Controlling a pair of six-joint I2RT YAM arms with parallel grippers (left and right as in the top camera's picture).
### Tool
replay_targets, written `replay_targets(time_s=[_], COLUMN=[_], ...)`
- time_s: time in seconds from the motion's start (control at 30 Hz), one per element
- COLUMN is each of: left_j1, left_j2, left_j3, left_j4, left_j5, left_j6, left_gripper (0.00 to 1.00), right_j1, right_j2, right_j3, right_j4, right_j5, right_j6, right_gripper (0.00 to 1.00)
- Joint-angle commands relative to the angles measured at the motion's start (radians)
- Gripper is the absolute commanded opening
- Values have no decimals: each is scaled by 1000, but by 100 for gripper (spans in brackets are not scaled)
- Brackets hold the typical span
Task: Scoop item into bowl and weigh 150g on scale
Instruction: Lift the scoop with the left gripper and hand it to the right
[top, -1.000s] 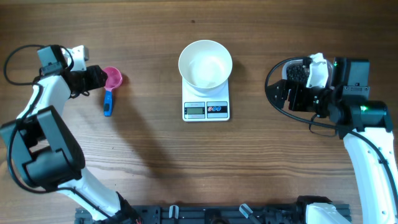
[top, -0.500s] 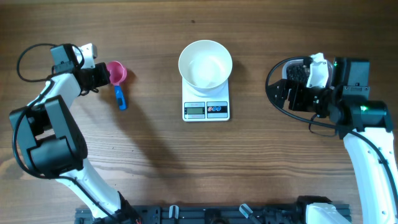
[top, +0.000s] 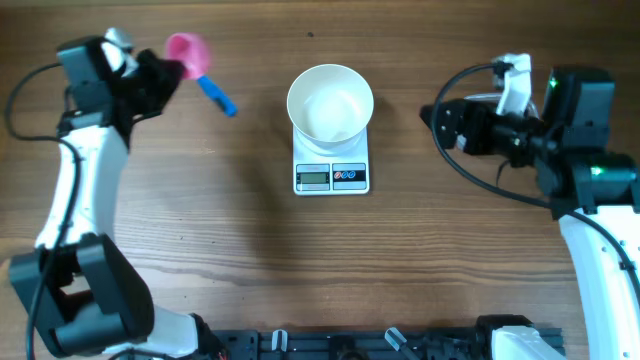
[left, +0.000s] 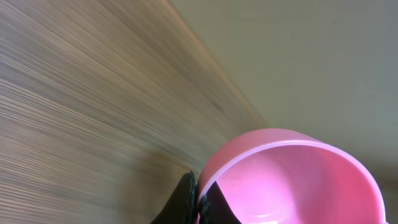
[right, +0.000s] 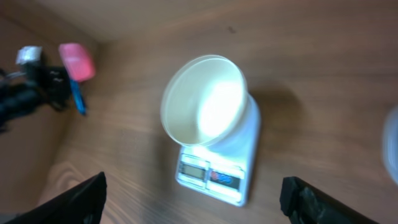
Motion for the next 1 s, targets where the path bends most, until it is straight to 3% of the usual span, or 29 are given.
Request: replay_targets(time_s=[0.0,0.13,0.23,0.33,0.57,0.77,0.97], left_j1=[-162,-327,-429,-505,-603,-612,-612], left_j2=[-35,-35,-35,-35,-35,-35,-35], left_j3=[9,8,8,8,8,8,8], left_j4=[1,-32,-32,-32,-35,-177,-195], left_j5=[25,-93,-145,-187,-216,-219,-181], left_j6=[-371,-732,-890,-968,-976,-972,-835], left_gripper=[4,4,4,4,4,4,4], right_j1=[85,199,288,349,393,393,393], right_j2=[5,20,39,60,137,151,159], right_j3=[22,22,22,22,22,22,21], right_j4=[70,161,194,214,233,232,194], right_j5=[-29,30,135,197,220,286,278], right_j6=[95,144,191,200,201,196,148], right_gripper=[90,89,85,83,72,64,61])
